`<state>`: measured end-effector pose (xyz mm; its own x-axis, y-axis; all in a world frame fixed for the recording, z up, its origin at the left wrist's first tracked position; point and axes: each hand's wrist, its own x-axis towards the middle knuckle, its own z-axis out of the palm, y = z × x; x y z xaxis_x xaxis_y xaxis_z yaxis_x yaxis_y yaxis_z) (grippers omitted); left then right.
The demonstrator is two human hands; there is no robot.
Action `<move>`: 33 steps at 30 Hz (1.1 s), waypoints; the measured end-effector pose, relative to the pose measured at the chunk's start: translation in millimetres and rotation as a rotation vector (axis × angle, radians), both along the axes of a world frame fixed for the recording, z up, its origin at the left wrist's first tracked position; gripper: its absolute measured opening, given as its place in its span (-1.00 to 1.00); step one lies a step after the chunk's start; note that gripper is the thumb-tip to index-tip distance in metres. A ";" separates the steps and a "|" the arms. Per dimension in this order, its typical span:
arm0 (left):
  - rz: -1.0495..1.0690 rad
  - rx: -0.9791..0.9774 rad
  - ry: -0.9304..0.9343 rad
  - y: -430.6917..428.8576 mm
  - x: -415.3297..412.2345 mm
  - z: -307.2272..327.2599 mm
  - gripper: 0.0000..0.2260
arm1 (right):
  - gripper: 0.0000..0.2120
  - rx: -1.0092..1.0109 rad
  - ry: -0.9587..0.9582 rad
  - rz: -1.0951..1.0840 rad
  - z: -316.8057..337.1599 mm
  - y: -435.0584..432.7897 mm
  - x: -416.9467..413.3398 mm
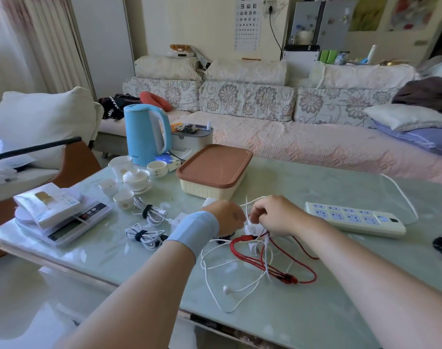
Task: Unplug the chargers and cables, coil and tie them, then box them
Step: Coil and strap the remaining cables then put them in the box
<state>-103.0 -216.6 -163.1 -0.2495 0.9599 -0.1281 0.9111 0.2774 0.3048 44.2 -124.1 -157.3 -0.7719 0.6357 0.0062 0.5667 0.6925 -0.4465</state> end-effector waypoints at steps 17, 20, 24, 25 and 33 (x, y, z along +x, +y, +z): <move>0.104 0.177 -0.168 24.3 42.1 18.3 -0.86 | -0.58 0.160 -0.082 -0.028 -6.7 17.5 91.8; 0.200 0.415 -0.598 18.5 58.3 35.8 -0.86 | -0.60 0.077 0.056 -0.096 -6.5 16.4 102.0; 0.179 0.525 -1.234 13.7 97.0 64.9 -0.83 | -0.53 -0.051 0.279 -0.169 -3.2 13.3 112.4; 0.146 0.521 -1.340 15.6 105.0 68.0 -0.82 | -0.52 -0.097 0.324 -0.177 -0.9 12.1 115.6; 0.093 0.532 -1.719 37.3 127.8 74.0 -0.87 | -0.28 -0.428 0.282 -0.221 -13.2 25.3 139.3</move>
<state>24.9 -179.3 -89.1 -0.2337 0.9723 0.0104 -0.4987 -0.1291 0.8571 183.6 -98.8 -170.5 -0.6257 0.7735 -0.1008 0.4955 0.2943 -0.8173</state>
